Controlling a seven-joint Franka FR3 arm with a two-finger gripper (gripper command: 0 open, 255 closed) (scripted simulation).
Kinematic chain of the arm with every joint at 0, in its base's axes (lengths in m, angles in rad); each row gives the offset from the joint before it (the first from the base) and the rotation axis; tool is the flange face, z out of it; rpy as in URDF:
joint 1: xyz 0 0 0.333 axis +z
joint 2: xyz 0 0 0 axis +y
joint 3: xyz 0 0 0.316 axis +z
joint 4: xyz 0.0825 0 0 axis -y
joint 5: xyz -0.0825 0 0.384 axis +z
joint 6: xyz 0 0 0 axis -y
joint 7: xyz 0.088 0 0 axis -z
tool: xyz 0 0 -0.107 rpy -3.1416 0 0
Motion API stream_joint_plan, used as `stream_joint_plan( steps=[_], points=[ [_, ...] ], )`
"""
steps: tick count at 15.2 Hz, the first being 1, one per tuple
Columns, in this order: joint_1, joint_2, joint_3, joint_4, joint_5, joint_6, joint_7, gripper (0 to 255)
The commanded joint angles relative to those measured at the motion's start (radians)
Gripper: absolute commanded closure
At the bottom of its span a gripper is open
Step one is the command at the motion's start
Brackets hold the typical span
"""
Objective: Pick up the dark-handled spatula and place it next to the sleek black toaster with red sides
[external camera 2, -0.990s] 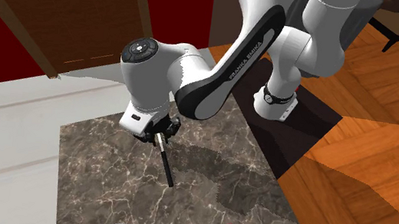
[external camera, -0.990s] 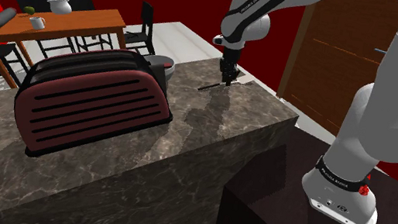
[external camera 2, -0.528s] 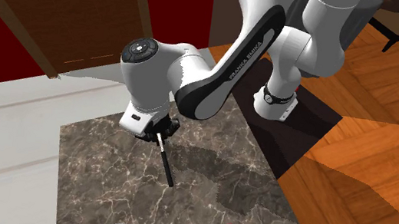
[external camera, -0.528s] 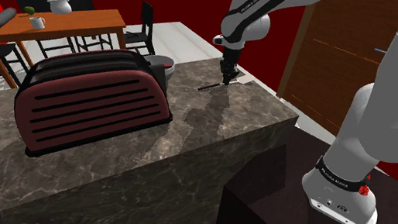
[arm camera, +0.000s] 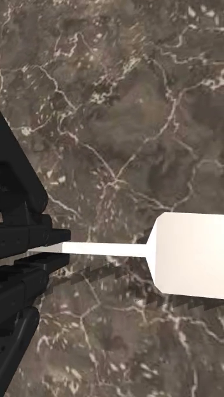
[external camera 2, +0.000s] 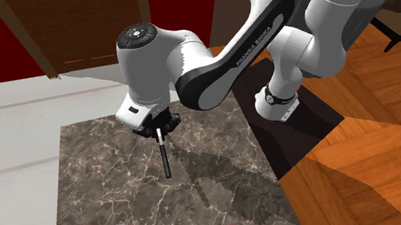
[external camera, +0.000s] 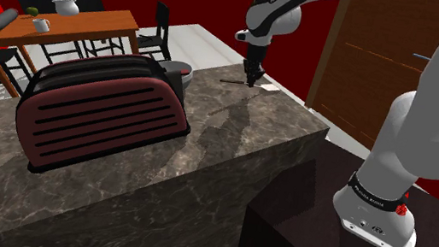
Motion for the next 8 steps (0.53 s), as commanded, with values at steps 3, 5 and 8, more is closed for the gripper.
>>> stream_joint_plan(
  steps=[3,5,8],
  points=[
    [0.001,-0.031,-0.001,0.024,-0.021,-0.051,0.017,255],
    [0.002,-0.044,0.000,0.038,-0.030,-0.076,0.025,255],
    [0.003,-0.063,0.001,0.060,-0.042,-0.115,0.035,255]
  ],
)
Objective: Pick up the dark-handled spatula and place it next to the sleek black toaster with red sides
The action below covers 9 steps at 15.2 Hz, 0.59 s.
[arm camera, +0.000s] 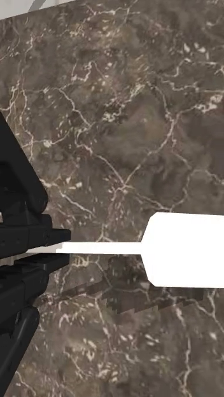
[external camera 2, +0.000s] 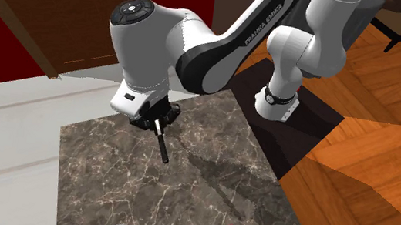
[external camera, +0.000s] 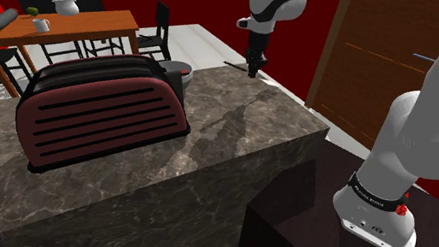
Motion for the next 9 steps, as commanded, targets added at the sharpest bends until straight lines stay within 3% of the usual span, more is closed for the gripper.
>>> stream_joint_plan(
  steps=[1,9],
  points=[
    [0.001,-0.007,0.001,0.019,-0.005,-0.025,0.006,255],
    [0.002,-0.045,0.005,0.090,-0.027,-0.129,0.027,255]
  ],
)
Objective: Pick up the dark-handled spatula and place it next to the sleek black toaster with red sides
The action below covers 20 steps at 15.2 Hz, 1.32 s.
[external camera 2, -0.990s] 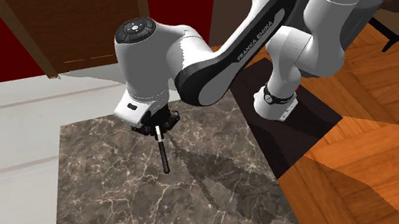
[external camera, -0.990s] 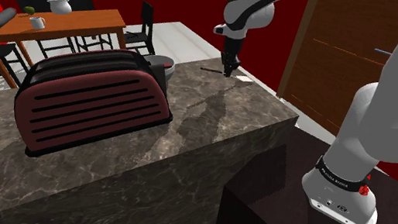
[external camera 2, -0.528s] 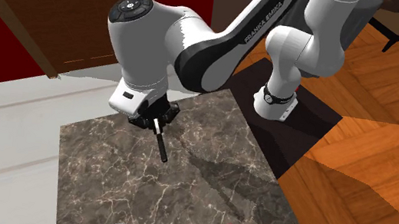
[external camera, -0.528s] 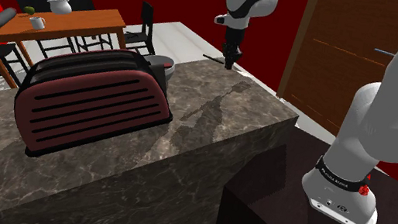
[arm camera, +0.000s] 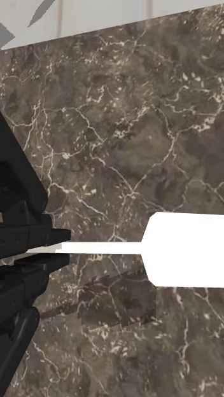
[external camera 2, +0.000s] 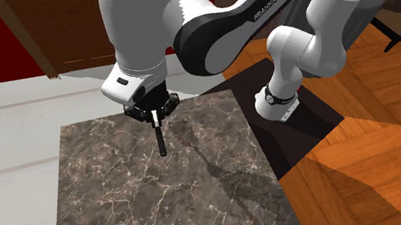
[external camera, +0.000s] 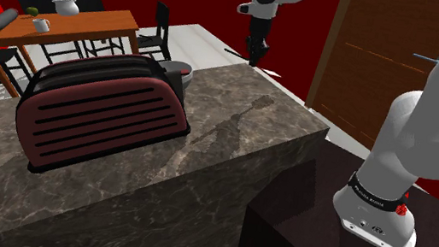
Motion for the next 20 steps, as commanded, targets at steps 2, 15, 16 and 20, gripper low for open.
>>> stream_joint_plan(
  steps=[2,15,16,20],
  points=[
    [0.001,-0.015,0.002,0.026,-0.008,-0.040,0.008,255],
    [0.003,-0.038,0.007,0.178,-0.020,-0.212,0.025,255],
    [0.003,-0.038,0.007,0.191,-0.020,-0.225,0.025,255],
    [0.004,-0.036,0.008,0.247,-0.020,-0.279,0.027,255]
  ],
)
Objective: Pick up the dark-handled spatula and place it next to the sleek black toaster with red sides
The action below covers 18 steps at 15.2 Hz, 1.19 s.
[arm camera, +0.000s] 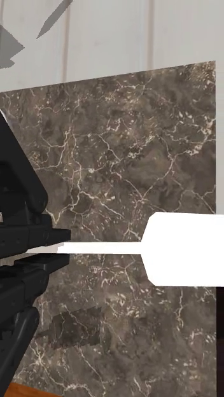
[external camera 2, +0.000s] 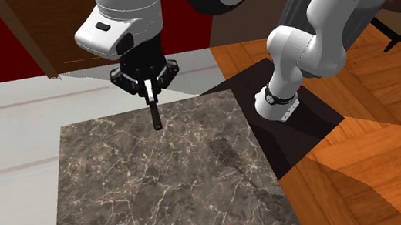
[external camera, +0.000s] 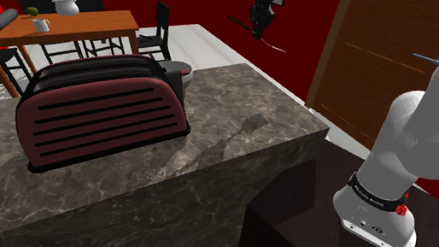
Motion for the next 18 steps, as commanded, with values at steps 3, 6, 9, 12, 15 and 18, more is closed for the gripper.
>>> stream_joint_plan(
  steps=[3,6,9,12,15,18],
  points=[
    [0.001,0.005,0.000,0.059,0.002,-0.055,0.002,255],
    [0.001,0.011,0.000,0.107,0.005,-0.097,0.002,255],
    [0.000,0.021,-0.002,0.157,0.009,-0.139,0.001,255],
    [-0.001,0.032,-0.004,0.210,0.014,-0.182,0.000,255],
    [0.033,0.029,0.036,0.205,0.013,-0.175,0.073,255],
    [0.066,0.036,0.073,0.211,0.017,-0.171,0.143,255]
  ],
)
